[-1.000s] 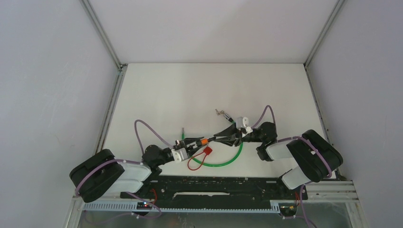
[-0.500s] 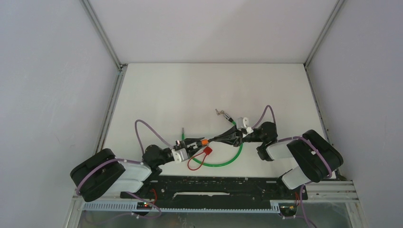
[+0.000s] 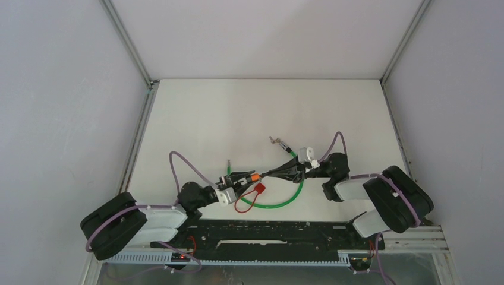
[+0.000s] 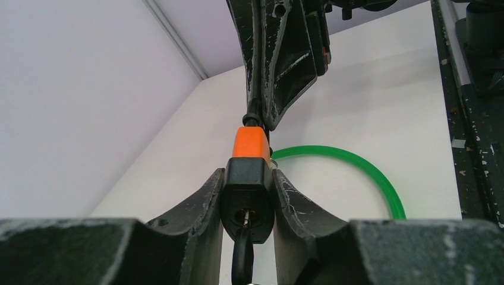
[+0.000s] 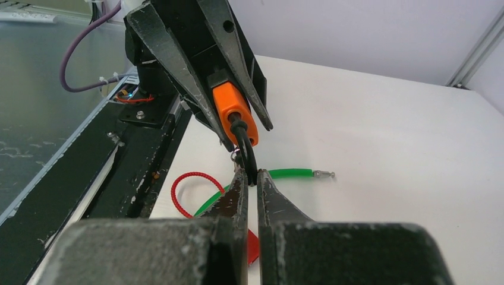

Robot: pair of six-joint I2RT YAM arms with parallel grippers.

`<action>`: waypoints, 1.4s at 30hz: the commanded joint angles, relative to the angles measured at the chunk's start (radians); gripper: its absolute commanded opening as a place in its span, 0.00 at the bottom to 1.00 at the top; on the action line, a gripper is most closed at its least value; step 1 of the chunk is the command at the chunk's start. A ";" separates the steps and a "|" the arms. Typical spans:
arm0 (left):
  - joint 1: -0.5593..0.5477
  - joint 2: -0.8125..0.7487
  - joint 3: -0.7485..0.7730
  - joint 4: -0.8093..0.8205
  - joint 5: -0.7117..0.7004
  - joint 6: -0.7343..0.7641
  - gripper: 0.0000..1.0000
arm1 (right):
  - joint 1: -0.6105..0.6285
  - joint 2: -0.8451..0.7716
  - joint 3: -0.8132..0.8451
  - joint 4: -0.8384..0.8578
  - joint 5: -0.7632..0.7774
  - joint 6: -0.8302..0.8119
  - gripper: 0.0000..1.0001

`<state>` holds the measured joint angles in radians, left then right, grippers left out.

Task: Lock with the key
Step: Lock the lock.

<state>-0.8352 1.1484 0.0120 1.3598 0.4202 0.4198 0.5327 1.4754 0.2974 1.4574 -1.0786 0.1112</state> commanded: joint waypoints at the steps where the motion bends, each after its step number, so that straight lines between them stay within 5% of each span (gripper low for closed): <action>1: 0.008 -0.045 0.016 0.007 -0.065 0.047 0.00 | -0.031 -0.046 -0.020 0.059 0.035 -0.045 0.00; 22: 0.009 0.204 0.096 0.114 0.023 -0.079 0.00 | -0.035 -0.242 -0.131 0.025 0.205 -0.162 0.00; 42: 0.009 0.182 0.107 0.031 -0.043 -0.049 0.00 | 0.205 -0.469 -0.079 -0.569 0.547 -0.637 0.00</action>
<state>-0.8310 1.3670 0.1051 1.3716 0.4164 0.3508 0.7021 1.0210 0.1654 0.9619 -0.6277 -0.4252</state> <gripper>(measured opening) 0.338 0.030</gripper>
